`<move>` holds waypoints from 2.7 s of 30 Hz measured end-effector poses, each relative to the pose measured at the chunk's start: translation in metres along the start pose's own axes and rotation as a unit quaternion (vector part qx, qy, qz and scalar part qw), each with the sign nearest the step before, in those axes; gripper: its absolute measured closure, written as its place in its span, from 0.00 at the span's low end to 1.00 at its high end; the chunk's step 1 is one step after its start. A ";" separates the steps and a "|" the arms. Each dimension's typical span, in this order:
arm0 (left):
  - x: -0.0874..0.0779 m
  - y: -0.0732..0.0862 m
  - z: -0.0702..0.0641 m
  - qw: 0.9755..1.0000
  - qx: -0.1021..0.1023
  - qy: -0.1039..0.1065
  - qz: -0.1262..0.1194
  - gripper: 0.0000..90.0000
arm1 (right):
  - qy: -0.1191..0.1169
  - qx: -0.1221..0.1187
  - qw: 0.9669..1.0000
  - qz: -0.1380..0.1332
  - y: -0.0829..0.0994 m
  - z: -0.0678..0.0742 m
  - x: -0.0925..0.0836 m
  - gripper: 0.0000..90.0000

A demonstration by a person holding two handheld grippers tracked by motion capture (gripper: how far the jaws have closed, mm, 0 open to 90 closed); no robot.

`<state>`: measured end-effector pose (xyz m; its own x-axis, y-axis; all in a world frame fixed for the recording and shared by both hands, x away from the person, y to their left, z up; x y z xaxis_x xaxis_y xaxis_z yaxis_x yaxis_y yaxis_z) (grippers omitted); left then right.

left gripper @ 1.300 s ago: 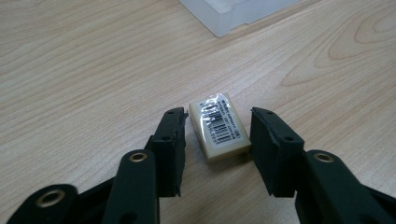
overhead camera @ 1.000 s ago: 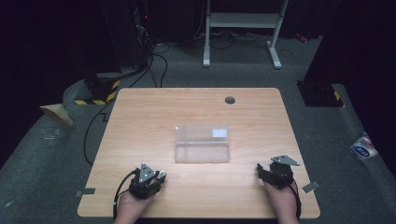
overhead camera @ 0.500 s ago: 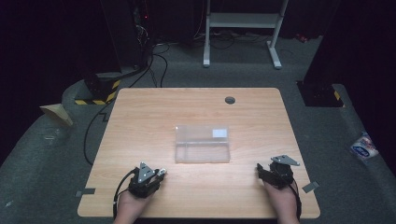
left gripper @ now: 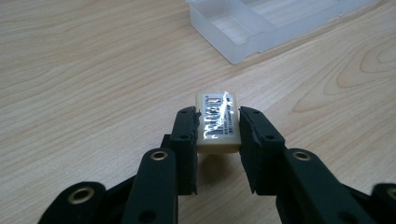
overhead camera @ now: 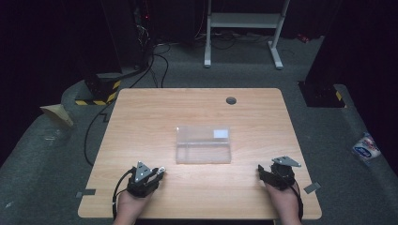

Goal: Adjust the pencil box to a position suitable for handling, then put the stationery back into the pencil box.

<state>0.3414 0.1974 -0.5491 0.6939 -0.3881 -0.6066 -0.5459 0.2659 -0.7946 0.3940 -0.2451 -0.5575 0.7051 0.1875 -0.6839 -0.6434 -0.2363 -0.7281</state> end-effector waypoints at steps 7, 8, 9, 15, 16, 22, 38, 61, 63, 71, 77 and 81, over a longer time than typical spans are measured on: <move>0.000 -0.002 -0.002 1.000 0.016 -0.013 0.002 0.75 | -0.011 -0.007 1.000 0.008 -0.002 -0.001 0.001 0.31; 0.001 -0.004 -0.002 1.000 0.014 -0.013 0.002 0.75 | -0.013 -0.010 1.000 0.007 -0.003 -0.001 0.002 0.31; 0.002 -0.005 -0.002 1.000 0.015 -0.014 0.002 0.75 | -0.015 -0.012 1.000 0.007 -0.003 -0.001 0.003 0.31; 0.000 -0.015 -0.008 1.000 0.019 -0.010 -0.008 0.75 | -0.016 -0.011 1.000 0.009 -0.004 -0.002 0.004 0.31; 0.000 -0.016 -0.009 1.000 0.020 -0.009 -0.009 0.76 | -0.015 -0.009 1.000 0.009 -0.005 -0.002 0.004 0.31; -0.002 -0.025 -0.011 1.000 0.022 -0.005 -0.018 0.76 | -0.014 -0.008 1.000 0.006 -0.004 -0.002 0.004 0.31; 0.004 -0.051 -0.016 0.999 0.003 0.004 -0.035 0.76 | -0.012 -0.006 1.000 0.002 -0.003 -0.001 0.003 0.31; 0.028 -0.070 -0.021 0.999 -0.011 0.000 -0.035 0.76 | -0.010 -0.006 1.000 0.001 -0.002 -0.001 0.003 0.32; 0.029 -0.070 -0.021 0.999 -0.011 0.001 -0.033 0.76 | -0.010 -0.006 1.000 0.001 -0.002 -0.001 0.003 0.32; 0.037 -0.071 -0.024 0.999 -0.012 0.005 -0.032 0.76 | -0.010 -0.005 1.000 0.001 -0.002 -0.001 0.003 0.32; 0.036 -0.073 -0.025 0.999 -0.013 0.006 -0.036 0.76 | -0.009 -0.007 1.000 0.001 -0.002 -0.001 0.003 0.32; 0.036 -0.073 -0.025 0.999 -0.011 0.006 -0.035 0.76 | -0.009 -0.007 1.000 0.001 -0.002 -0.001 0.003 0.32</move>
<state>0.3946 0.1416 -0.5119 0.7252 -0.4148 -0.5495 -0.5072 0.2179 -0.8338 0.3980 -0.2449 -0.5578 0.6983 0.2038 -0.6862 -0.6405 -0.2501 -0.7261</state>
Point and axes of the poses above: each handheld gripper's, and its own axes: x roughly forward along the jaws, y roughly out of its underside, z roughly to its left, the point moved 5 cm from there along x, roughly forward along the jaws, and after that the axes turned 2 degrees about -x, right-handed, at the moved point
